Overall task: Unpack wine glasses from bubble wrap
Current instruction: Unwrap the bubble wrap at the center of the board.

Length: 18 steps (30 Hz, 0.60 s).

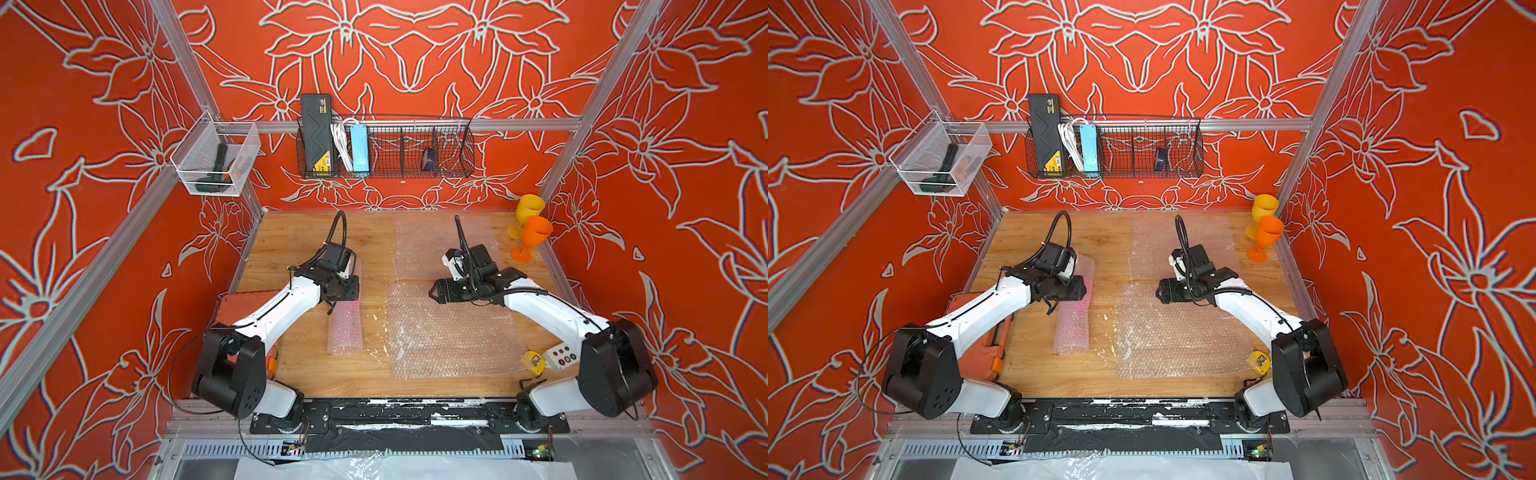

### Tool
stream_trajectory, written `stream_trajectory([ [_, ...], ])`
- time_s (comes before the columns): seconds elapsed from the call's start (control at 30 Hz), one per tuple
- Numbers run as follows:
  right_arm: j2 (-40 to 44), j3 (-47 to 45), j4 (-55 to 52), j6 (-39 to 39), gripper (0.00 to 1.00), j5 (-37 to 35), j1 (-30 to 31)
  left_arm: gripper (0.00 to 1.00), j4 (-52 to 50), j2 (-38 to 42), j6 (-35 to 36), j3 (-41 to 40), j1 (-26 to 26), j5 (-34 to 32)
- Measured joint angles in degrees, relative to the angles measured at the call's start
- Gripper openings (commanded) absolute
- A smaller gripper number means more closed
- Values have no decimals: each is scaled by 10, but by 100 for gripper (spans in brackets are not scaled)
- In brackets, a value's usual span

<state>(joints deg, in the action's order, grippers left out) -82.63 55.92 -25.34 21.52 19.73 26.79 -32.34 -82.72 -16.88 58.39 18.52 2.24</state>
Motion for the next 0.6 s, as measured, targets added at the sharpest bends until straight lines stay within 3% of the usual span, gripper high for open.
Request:
stream_trajectory([
  [0.6, -13, -6, 15, 1, 81, 15, 0, 41, -30, 13, 13, -1, 0, -78],
])
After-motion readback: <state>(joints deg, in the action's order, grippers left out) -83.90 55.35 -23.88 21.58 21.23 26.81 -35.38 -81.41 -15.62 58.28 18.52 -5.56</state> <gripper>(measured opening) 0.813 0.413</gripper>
